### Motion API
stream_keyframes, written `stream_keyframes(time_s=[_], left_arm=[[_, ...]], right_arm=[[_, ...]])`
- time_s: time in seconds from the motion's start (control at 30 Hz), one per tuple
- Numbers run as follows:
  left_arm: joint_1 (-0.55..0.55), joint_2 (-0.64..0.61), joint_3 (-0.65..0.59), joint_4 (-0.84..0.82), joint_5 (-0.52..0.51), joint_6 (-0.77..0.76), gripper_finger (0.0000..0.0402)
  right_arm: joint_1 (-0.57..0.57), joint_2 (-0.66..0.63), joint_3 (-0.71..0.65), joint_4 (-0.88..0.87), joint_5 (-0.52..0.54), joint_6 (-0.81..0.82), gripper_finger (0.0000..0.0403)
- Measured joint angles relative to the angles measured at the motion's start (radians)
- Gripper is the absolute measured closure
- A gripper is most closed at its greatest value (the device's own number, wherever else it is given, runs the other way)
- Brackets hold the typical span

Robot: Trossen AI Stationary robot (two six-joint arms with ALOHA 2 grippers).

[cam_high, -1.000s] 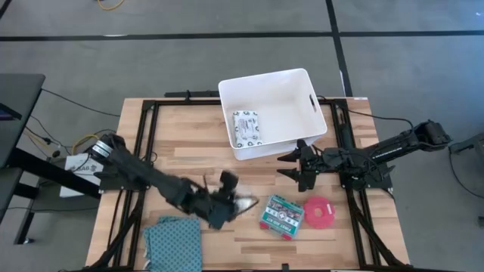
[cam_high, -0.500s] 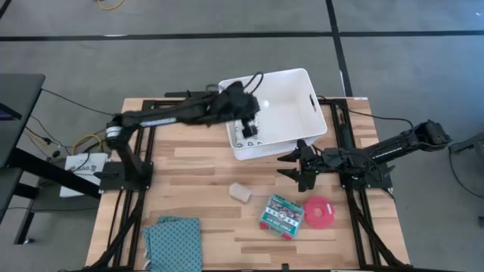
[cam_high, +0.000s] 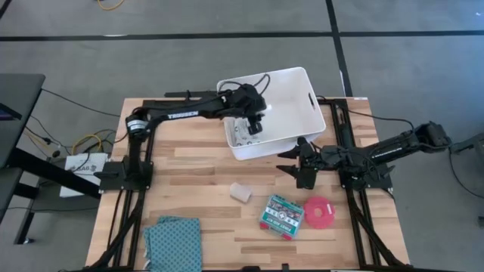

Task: Pick & place medical supplies in basket/bin
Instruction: Put the white gauze into the white bin, then put the black bandage into the white bin

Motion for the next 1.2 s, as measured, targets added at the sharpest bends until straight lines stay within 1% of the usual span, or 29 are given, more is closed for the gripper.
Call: stream_keyframes(time_s=[0.1, 0.17, 0.3, 0.37, 0.43, 0.57, 0.7, 0.83, 0.87, 0.9, 0.93, 1.0, 1.07, 1.13, 1.2], left_arm=[[-0.003, 0.047, 0.000, 0.015, 0.001, -0.003, 0.0229], [-0.009, 0.064, 0.004, 0.002, -0.022, 0.025, 0.0222], [-0.033, 0.051, 0.016, 0.001, -0.074, 0.084, 0.0217], [-0.042, 0.033, 0.048, -0.032, -0.109, 0.087, 0.0217], [-0.050, 0.018, 0.098, -0.058, -0.127, 0.089, 0.0218], [-0.082, 0.007, 0.237, -0.187, -0.191, 0.087, 0.0219], [-0.147, 0.005, 0.449, -0.357, -0.275, 0.055, 0.0219], [-0.232, 0.003, 0.627, -0.498, -0.368, 0.055, 0.0219], [-0.256, -0.008, 0.630, -0.497, -0.404, 0.056, 0.0219], [-0.278, -0.037, 0.598, -0.464, -0.442, 0.066, 0.0219], [-0.301, -0.062, 0.579, -0.468, -0.475, 0.080, 0.0219], [-0.343, -0.093, 0.572, -0.503, -0.547, 0.094, 0.0219], [-0.382, -0.118, 0.572, -0.588, -0.628, 0.091, 0.0219], [-0.418, -0.136, 0.571, -0.657, -0.704, 0.056, 0.0219], [-0.448, -0.149, 0.571, -0.740, -0.758, 0.003, 0.0219]], right_arm=[[-0.010, 0.000, 0.000, -0.003, -0.001, 0.000, 0.0178], [-0.011, 0.000, 0.000, -0.005, -0.001, 0.000, 0.0178], [-0.007, 0.000, 0.000, -0.007, -0.001, 0.001, 0.0178], [-0.007, 0.000, 0.000, -0.009, -0.002, 0.001, 0.0178], [-0.007, 0.000, 0.000, -0.027, -0.004, 0.001, 0.0178], [0.006, 0.000, 0.000, -0.078, -0.015, 0.001, 0.0178], [0.015, 0.000, 0.000, -0.045, -0.015, 0.001, 0.0178], [0.029, -0.017, 0.000, 0.000, -0.003, 0.000, 0.0178], [0.033, -0.019, 0.000, -0.001, -0.003, 0.001, 0.0178], [0.037, -0.020, 0.003, -0.009, -0.001, 0.002, 0.0178], [0.042, -0.021, 0.012, -0.025, 0.001, 0.009, 0.0178], [0.059, -0.023, 0.048, -0.080, 0.016, 0.025, 0.0182], [0.089, -0.023, 0.106, -0.192, 0.071, 0.034, 0.0188], [0.122, -0.023, 0.185, -0.380, 0.138, 0.035, 0.0197], [0.153, -0.020, 0.283, -0.595, 0.183, 0.058, 0.0208]])
